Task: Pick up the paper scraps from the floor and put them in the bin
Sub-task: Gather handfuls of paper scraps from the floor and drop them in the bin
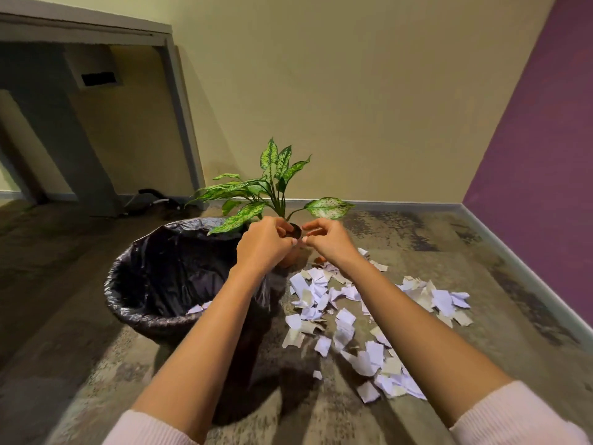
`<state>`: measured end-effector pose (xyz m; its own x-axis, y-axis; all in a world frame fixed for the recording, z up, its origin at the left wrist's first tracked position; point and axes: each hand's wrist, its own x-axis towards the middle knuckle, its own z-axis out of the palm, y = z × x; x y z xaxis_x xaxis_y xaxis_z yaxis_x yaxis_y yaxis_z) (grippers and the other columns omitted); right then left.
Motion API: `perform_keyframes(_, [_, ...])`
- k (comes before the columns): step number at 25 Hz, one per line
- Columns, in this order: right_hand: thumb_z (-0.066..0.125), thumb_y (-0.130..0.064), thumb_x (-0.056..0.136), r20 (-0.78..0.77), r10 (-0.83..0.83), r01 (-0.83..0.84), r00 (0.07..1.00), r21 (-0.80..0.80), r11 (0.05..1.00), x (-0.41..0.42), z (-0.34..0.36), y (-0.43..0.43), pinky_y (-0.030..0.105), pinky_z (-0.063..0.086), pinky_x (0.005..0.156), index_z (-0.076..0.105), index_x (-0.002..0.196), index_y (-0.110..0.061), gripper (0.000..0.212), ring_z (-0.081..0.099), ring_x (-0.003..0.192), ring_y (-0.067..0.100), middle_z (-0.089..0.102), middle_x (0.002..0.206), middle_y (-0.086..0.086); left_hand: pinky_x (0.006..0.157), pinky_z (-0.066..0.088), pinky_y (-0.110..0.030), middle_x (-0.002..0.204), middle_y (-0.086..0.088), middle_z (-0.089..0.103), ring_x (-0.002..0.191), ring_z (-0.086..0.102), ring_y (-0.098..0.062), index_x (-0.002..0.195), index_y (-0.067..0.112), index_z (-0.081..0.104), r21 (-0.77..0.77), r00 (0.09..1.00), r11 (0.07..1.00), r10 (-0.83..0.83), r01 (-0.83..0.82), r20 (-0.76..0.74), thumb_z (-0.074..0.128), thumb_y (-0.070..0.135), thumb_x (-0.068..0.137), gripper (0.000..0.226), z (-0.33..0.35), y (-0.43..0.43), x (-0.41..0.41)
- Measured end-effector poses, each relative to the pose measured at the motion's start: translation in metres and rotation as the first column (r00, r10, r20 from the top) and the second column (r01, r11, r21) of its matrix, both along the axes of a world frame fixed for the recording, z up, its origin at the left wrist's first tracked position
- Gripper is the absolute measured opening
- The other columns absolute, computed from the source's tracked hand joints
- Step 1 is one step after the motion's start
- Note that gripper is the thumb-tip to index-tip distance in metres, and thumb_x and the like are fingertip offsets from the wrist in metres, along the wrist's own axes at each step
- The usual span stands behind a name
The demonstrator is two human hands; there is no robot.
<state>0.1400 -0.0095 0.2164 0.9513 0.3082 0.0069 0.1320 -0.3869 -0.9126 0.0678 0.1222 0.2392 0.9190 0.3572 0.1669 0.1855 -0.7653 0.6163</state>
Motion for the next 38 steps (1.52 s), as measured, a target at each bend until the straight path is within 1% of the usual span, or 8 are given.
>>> perform_keyframes(6, [0.069,-0.014,0.082,-0.022,-0.128,0.123,0.992,-0.154,0.980,0.005,-0.032,-0.091,0.032,0.057,0.059,0.071,0.099,-0.018,0.017,0.064,0.074,0.018,0.071,0.090,0.002,0.085,0.056,-0.039,0.106,0.006,0.072,0.100,0.066,-0.018,0.108,0.029,0.070,0.053,0.980,0.981,-0.182,0.186,-0.083,0.070,0.035,0.083,0.026,-0.034,-0.086,0.030])
perform_keyframes(13, [0.071,-0.013,0.080,-0.146,-0.186,0.122,0.972,-0.365,0.923,0.006,-0.119,-0.173,0.036,0.053,0.074,0.069,0.106,-0.016,0.025,0.060,0.080,0.021,0.068,0.101,0.005,0.089,0.053,-0.039,0.120,-0.002,0.067,0.108,0.063,-0.023,0.116,0.022,0.066,0.094,0.857,0.925,-0.298,0.367,-0.421,0.072,0.029,0.082,0.036,-0.133,-0.128,0.032])
perform_keyframes(17, [0.071,-0.014,0.079,-0.219,-0.217,0.094,0.951,-0.464,0.881,-0.001,-0.180,-0.205,0.034,0.052,0.077,0.065,0.111,-0.020,0.034,0.063,0.091,0.025,0.065,0.109,0.007,0.084,0.053,-0.033,0.123,-0.004,0.064,0.105,0.063,-0.021,0.120,0.021,0.062,0.076,0.746,0.920,-0.261,0.384,-0.613,0.073,0.027,0.081,0.041,-0.192,-0.122,0.013])
perform_keyframes(20, [0.067,-0.009,0.079,-0.253,-0.330,0.170,0.909,-0.499,0.850,-0.007,-0.207,-0.234,0.039,0.054,0.086,0.063,0.113,-0.020,0.036,0.063,0.101,0.032,0.063,0.117,0.011,0.089,0.052,-0.038,0.123,-0.006,0.062,0.112,0.059,-0.025,0.120,0.017,0.059,0.123,0.706,0.929,-0.174,0.348,-0.687,0.074,0.030,0.079,0.046,-0.223,-0.109,-0.003])
perform_keyframes(26, [0.067,-0.022,0.081,-0.285,-0.426,0.187,0.858,-0.600,0.778,-0.017,-0.234,-0.293,0.049,0.051,0.093,0.057,0.126,-0.021,0.046,0.055,0.117,0.036,0.059,0.129,0.010,0.097,0.049,-0.043,0.136,-0.015,0.045,0.123,0.050,-0.031,0.137,0.013,0.040,0.108,0.683,0.972,-0.065,0.208,-0.727,0.083,0.031,0.072,0.080,-0.259,-0.101,-0.017])
perform_keyframes(31, [0.069,-0.049,0.079,-0.290,-0.360,0.112,0.887,-0.621,0.776,-0.030,-0.253,-0.278,0.043,0.042,0.104,0.052,0.134,-0.020,0.065,0.045,0.127,0.035,0.047,0.138,0.016,0.090,0.050,-0.040,0.129,-0.015,0.050,0.115,0.055,-0.032,0.127,0.012,0.048,0.104,0.723,0.981,-0.048,0.164,-0.689,0.073,0.021,0.082,0.053,-0.273,-0.106,-0.022])
perform_keyframes(34, [0.071,-0.050,0.075,-0.289,-0.281,0.060,0.915,-0.591,0.804,-0.040,-0.261,-0.252,0.041,0.041,0.105,0.048,0.137,-0.022,0.071,0.044,0.126,0.036,0.043,0.137,0.017,0.085,0.050,-0.037,0.119,-0.014,0.060,0.108,0.059,-0.030,0.116,0.010,0.057,0.094,0.758,0.983,-0.060,0.159,-0.650,0.060,0.015,0.087,0.029,-0.273,-0.105,-0.019])
perform_keyframes(38, [0.078,-0.040,0.073,-0.286,-0.129,-0.011,0.950,-0.441,0.898,-0.045,-0.263,-0.221,0.036,0.044,0.097,0.040,0.141,-0.026,0.079,0.048,0.124,0.032,0.041,0.134,0.011,0.080,0.051,-0.032,0.113,-0.010,0.065,0.102,0.061,-0.025,0.117,0.011,0.060,-0.052,0.801,0.988,-0.150,0.148,-0.579,0.064,0.011,0.083,0.034,-0.273,-0.115,-0.012])
